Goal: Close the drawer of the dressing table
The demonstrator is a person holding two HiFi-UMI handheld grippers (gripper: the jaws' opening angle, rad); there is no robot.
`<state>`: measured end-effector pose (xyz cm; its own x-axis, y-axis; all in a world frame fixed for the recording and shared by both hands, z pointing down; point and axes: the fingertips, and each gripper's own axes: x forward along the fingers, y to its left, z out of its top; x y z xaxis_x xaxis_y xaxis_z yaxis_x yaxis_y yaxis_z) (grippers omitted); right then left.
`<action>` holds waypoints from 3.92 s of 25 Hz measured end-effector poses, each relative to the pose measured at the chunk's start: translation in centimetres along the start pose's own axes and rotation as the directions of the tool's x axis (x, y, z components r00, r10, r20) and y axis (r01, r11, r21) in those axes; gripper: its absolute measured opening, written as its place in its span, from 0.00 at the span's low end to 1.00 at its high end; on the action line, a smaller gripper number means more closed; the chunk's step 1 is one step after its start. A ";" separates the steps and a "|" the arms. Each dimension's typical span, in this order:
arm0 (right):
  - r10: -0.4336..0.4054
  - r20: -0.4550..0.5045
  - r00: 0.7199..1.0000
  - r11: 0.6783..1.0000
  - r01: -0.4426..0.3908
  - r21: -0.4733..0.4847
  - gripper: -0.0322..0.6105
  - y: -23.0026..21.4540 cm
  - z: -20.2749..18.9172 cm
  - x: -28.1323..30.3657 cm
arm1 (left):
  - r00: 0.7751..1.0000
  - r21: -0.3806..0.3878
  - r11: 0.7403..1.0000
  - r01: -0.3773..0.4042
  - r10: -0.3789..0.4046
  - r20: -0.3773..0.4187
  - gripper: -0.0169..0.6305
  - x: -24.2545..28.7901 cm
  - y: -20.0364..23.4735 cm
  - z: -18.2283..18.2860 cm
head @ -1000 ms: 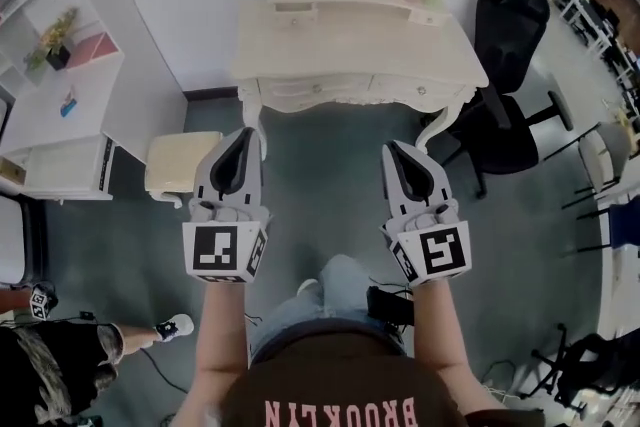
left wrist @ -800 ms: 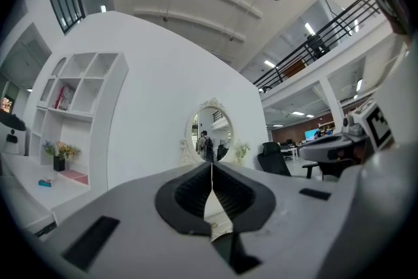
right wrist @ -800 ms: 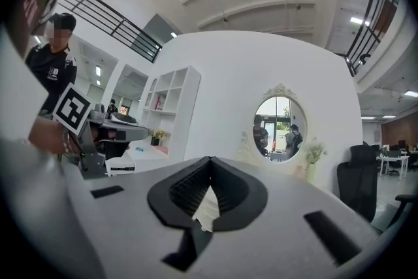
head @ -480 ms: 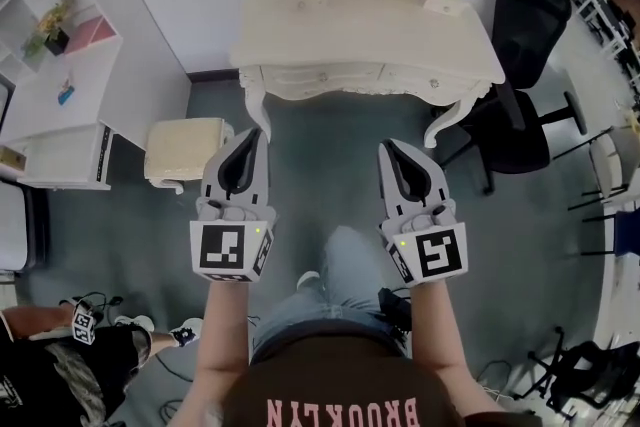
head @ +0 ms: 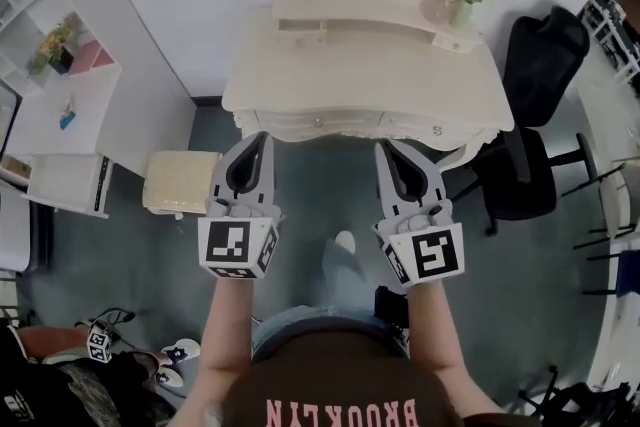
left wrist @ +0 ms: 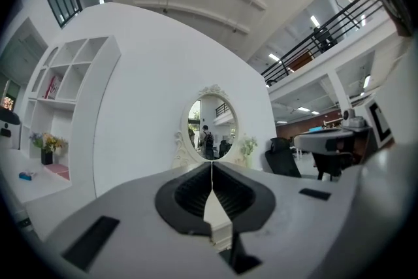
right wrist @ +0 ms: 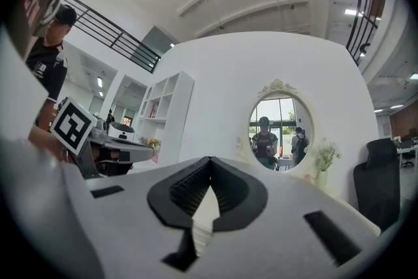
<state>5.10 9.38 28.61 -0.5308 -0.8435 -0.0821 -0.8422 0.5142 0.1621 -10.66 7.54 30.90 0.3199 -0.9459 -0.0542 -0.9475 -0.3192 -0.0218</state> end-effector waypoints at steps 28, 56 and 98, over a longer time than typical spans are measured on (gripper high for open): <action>0.021 -0.110 0.994 0.996 -0.012 0.086 0.05 -17.8 -9.8 20.0 | 0.990 -0.012 0.998 -0.061 0.059 -0.130 0.04 26.8 4.6 -6.7; -0.056 -0.384 0.922 0.976 0.131 0.172 0.05 -25.0 -24.4 34.7 | 0.846 -0.093 0.993 -0.070 0.009 -0.532 0.28 40.4 12.9 -24.3; -0.007 -0.455 0.890 0.971 0.114 0.208 0.05 -25.2 -28.7 36.0 | 0.717 -0.056 0.987 -0.153 0.072 -0.693 0.15 41.5 13.9 -31.1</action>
<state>9.95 -38.40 49.75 -0.4239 -0.8253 0.3732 -0.8983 0.4357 -0.0568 -10.65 -38.01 59.39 0.1588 -0.7420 0.6514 -0.9840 -0.1730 0.0428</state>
